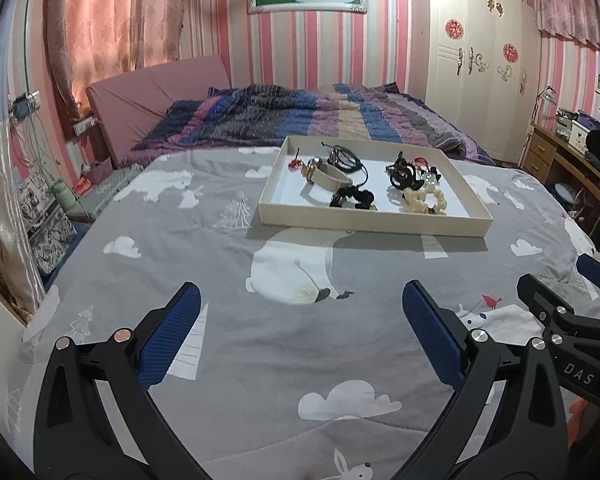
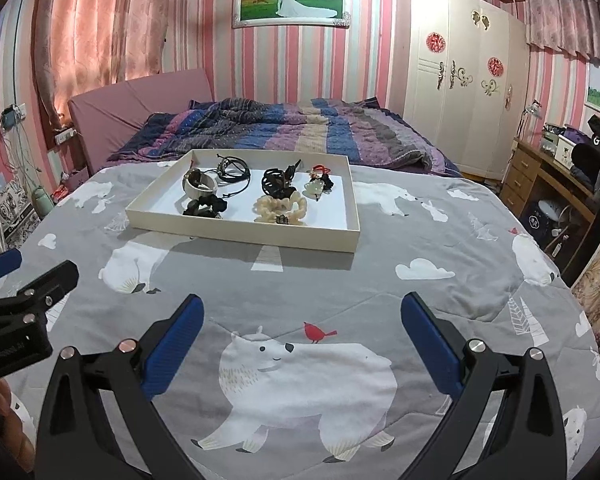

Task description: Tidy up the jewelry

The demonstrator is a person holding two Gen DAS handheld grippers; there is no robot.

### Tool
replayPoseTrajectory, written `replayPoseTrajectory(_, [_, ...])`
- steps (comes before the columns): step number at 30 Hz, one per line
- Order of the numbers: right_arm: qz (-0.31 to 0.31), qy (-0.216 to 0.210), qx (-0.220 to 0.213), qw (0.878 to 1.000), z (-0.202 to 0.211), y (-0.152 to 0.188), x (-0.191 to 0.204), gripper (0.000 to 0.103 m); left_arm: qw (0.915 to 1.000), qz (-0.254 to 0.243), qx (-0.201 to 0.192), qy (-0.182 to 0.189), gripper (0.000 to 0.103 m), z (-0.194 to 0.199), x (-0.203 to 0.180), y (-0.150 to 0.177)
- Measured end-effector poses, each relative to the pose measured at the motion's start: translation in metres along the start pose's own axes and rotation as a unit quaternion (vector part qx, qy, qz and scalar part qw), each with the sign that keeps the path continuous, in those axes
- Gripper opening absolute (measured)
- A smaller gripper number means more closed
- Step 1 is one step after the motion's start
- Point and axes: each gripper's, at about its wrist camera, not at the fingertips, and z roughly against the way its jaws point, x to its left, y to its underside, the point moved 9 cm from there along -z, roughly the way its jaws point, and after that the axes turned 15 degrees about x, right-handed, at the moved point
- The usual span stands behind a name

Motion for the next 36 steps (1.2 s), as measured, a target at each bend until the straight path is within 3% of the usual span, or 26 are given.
replayPoseTrajectory(5, [-0.008, 0.004, -0.011, 1.0, 0.007, -0.001, -0.005, 0.099, 0.9997, -0.005, -0.017, -0.014, 0.1, 0.006, -0.001, -0.002])
replayPoseTrajectory(36, [-0.009, 0.018, -0.02, 1.0, 0.012, -0.002, -0.008, 0.099, 0.9999, 0.0, 0.0, -0.014, 0.1, -0.004, 0.002, 0.002])
